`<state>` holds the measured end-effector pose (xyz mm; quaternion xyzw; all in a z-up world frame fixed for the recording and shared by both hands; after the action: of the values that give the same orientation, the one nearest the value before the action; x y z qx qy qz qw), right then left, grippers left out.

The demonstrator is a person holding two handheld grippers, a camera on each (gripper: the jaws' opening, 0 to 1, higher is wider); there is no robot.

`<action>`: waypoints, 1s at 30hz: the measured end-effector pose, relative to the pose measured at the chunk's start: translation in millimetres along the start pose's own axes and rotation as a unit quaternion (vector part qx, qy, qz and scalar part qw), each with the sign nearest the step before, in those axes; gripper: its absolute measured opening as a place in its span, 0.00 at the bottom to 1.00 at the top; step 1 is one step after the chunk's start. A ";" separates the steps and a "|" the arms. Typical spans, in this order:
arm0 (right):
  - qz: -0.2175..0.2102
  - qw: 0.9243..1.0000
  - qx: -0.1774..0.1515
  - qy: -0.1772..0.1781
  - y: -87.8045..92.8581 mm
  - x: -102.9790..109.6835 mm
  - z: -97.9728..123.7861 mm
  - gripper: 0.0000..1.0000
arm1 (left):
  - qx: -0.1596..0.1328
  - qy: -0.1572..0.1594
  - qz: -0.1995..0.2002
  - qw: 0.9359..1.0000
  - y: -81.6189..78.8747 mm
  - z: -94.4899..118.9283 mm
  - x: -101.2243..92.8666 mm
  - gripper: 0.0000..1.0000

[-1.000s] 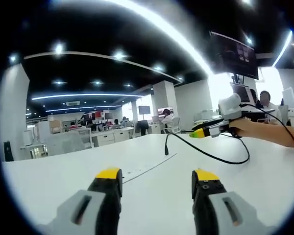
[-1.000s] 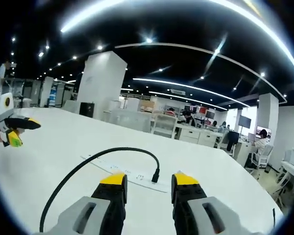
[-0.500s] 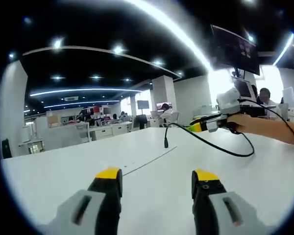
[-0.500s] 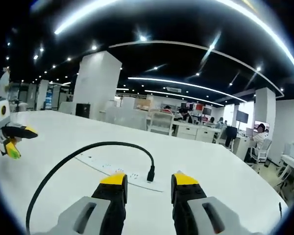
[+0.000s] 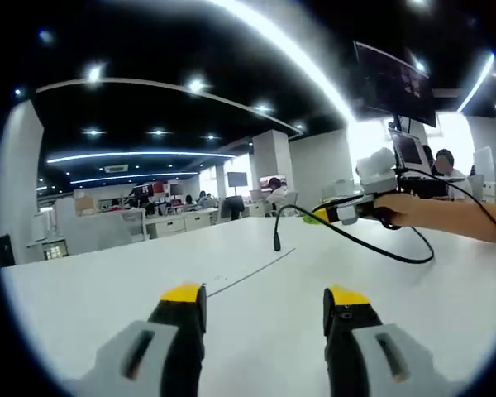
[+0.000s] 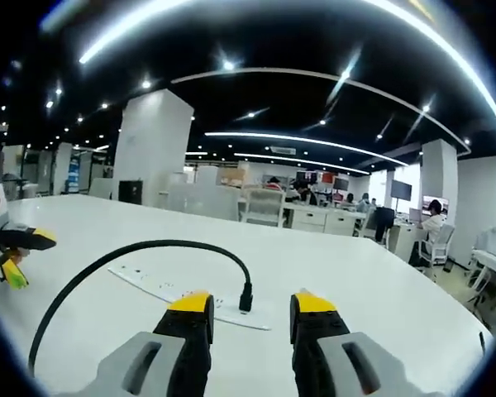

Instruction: Locate the USB plug end of the data cable currently connected to the USB port on the desk. Grip the plug, withdraw it from the port, and place it onto the desktop.

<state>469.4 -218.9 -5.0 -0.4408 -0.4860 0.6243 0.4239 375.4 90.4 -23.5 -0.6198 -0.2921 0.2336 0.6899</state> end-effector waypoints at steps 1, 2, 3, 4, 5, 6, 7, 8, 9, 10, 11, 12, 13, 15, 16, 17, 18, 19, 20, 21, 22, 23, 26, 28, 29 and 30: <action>0.002 1.000 0.001 0.001 1.1 0.5 -2.8 0.38 | 0.000 0.002 0.000 1.000 0.9 -2.2 -0.4 0.57; 0.003 1.000 0.003 0.000 1.8 0.8 -4.4 0.38 | 0.001 0.003 0.001 1.000 1.5 -3.5 -1.1 0.57; 0.003 1.000 0.003 0.000 2.5 1.3 -5.8 0.38 | 0.001 0.005 0.001 1.000 2.1 -4.8 -1.6 0.57; 0.003 1.000 0.004 0.000 3.2 1.9 -7.3 0.38 | 0.002 0.006 0.000 1.000 2.9 -6.3 -2.1 0.57; 0.003 1.000 0.004 -0.001 3.9 2.9 -8.5 0.38 | 0.004 0.007 -0.001 1.000 3.6 -7.8 -2.5 0.57; 0.004 1.000 0.005 -0.002 4.5 4.0 -9.8 0.38 | 0.005 0.008 -0.002 1.000 4.4 -9.3 -3.0 0.57; 0.006 1.000 0.005 -0.003 5.2 5.4 -10.9 0.38 | 0.006 0.009 -0.002 1.000 4.8 -10.7 -3.2 0.57; 0.007 1.000 0.006 -0.003 5.7 6.3 -12.3 0.38 | 0.007 0.009 -0.001 1.000 5.2 -12.1 -3.4 0.57; 0.007 1.000 0.006 -0.004 6.3 6.9 -14.0 0.38 | 0.007 0.009 0.000 1.000 5.5 -13.6 -3.4 0.57; 0.008 1.000 0.004 -0.005 6.9 8.2 -15.9 0.38 | 0.007 0.010 0.001 1.000 5.8 -15.0 -3.5 0.57; 0.009 1.000 0.003 -0.006 7.6 9.7 -17.0 0.38 | 0.006 0.010 0.003 1.000 6.2 -16.9 -3.5 0.57; 0.011 1.000 0.003 -0.006 8.4 10.7 -18.5 0.38 | 0.006 0.010 0.003 1.000 6.8 -18.2 -3.6 0.57; 0.013 1.000 0.004 -0.006 9.4 11.5 -20.1 0.38 | 0.006 0.010 0.003 1.000 7.1 -19.1 -3.6 0.57; 0.014 1.000 0.007 -0.007 11.1 12.6 -23.2 0.38 | 0.007 0.010 0.002 1.000 8.4 -21.9 -3.1 0.57; 0.014 1.000 0.008 -0.007 12.1 13.2 -24.9 0.38 | 0.008 0.010 0.002 1.000 9.3 -23.3 -2.8 0.57; 0.015 1.000 0.009 -0.007 13.0 14.0 -26.3 0.38 | 0.010 0.010 0.003 1.000 10.2 -24.6 -2.6 0.57; 0.014 1.000 0.010 -0.008 13.7 14.6 -28.0 0.38 | 0.011 0.011 0.002 1.000 11.1 -25.6 -2.6 0.57; 0.012 1.000 0.011 -0.008 14.5 15.0 -29.7 0.38 | 0.012 0.011 0.003 1.000 11.9 -26.6 -2.4 0.57; 0.010 1.000 0.011 -0.007 15.1 15.4 -31.3 0.38 | 0.012 0.010 0.004 1.000 12.5 -27.3 -2.3 0.57; 0.010 1.000 0.012 -0.007 16.0 16.3 -33.2 0.38 | 0.012 0.011 0.005 1.000 13.0 -28.1 -2.2 0.57; 0.009 1.000 0.013 -0.007 16.6 16.9 -34.6 0.38 | 0.013 0.011 0.006 1.000 13.4 -28.9 -2.4 0.57; 0.009 1.000 0.014 -0.007 17.3 17.3 -35.8 0.38 | 0.013 0.010 0.006 1.000 13.7 -29.6 -2.4 0.57; 0.009 1.000 0.014 -0.007 17.6 18.0 -39.5 0.38 | 0.013 0.011 0.008 1.000 14.3 -32.9 -2.0 0.58; 0.009 1.000 0.014 -0.007 17.2 17.6 -42.4 0.38 | 0.012 0.011 0.010 1.000 14.3 -36.1 -1.3 0.58; 0.008 1.000 0.014 -0.008 16.8 17.3 -44.0 0.38 | 0.012 0.011 0.011 1.000 14.4 -37.0 -1.0 0.58; 0.008 1.000 0.013 -0.007 16.7 17.1 -45.2 0.38 | 0.012 0.011 0.012 1.000 14.3 -38.3 -0.7 0.58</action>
<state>506.9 -194.8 -29.9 -0.4346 -0.4771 0.6375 0.4208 401.9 64.1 -40.2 -0.6178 -0.2745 0.2385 0.6972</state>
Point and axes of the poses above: the point that each gripper's makers call its tool centre point, and the gripper's own axes: z roughly backward along the fingers, x roughly to its left, y roughly out of its underside, the point moved 8 cm from there along z, roughly backward along the fingers, and after that the axes turned 4 degrees about y, right-handed, at the moved point
